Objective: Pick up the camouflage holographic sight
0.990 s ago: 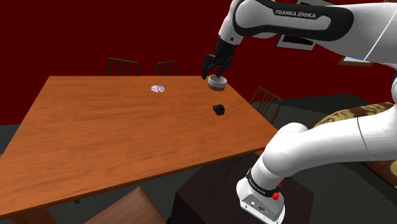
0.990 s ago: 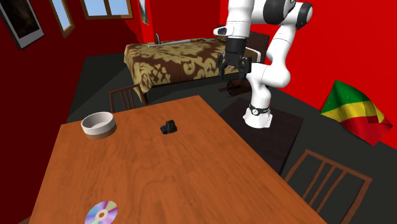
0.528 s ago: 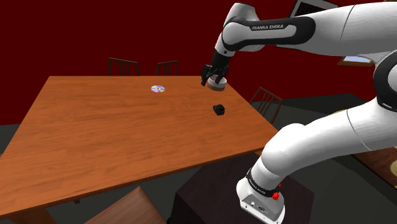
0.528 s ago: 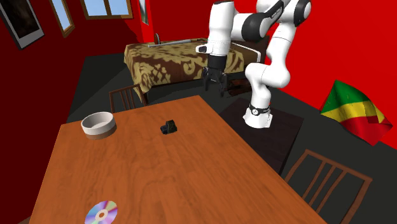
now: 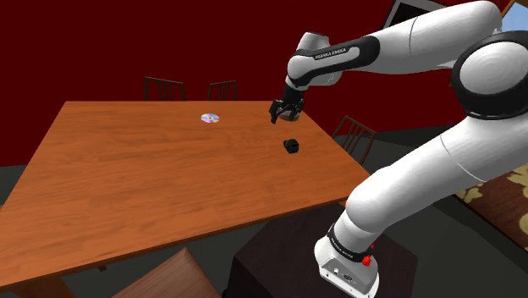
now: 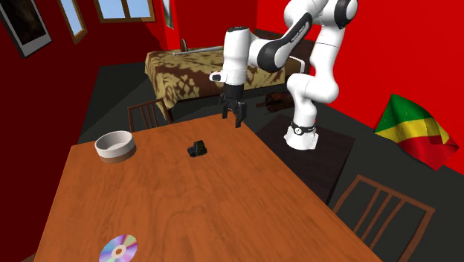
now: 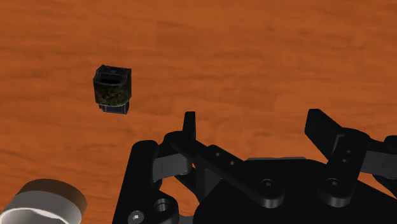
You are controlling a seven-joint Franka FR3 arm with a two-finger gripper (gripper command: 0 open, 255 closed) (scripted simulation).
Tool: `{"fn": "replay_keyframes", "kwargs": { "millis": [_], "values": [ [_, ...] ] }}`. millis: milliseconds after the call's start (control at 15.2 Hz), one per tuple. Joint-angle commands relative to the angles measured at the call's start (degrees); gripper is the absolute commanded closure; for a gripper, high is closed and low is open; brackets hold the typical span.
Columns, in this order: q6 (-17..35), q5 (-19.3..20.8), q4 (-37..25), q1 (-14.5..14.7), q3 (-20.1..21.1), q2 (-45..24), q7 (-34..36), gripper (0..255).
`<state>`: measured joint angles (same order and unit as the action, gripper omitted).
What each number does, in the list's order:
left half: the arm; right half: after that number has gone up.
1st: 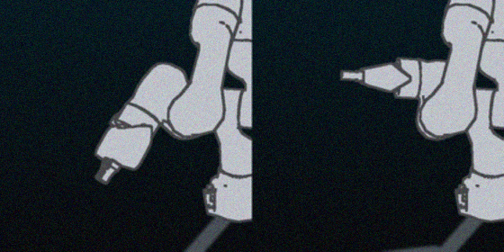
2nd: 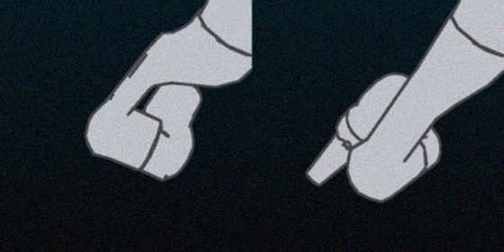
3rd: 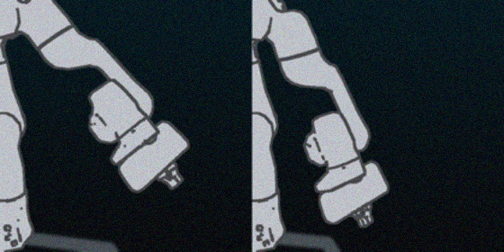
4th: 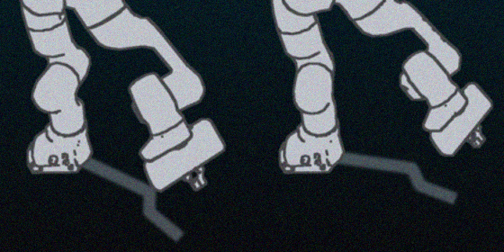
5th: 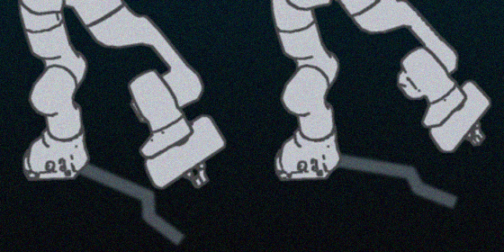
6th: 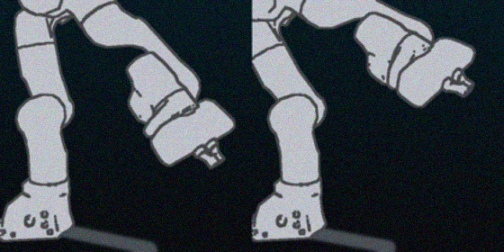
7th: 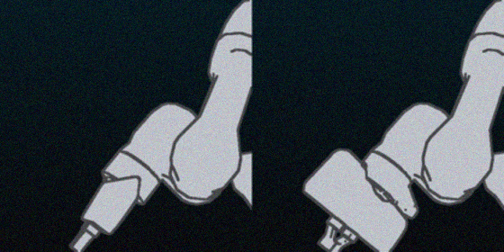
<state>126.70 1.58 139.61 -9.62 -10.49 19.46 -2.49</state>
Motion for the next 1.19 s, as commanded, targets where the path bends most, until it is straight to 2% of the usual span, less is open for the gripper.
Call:
{"fn": "replay_keyframes", "kwargs": {
  "millis": [0, 528, 1122],
  "values": [
    [2.34, 0.22, -0.76, -0.77, -1.23, -3.44, -0.81, 0],
    [10.78, -0.99, -5.0, -3.58, -5.52, -17.74, -4.41, 0],
    [17.18, -5.97, -13.65, -8.21, -8.0, -34.87, -9.66, 0]
  ]
}}
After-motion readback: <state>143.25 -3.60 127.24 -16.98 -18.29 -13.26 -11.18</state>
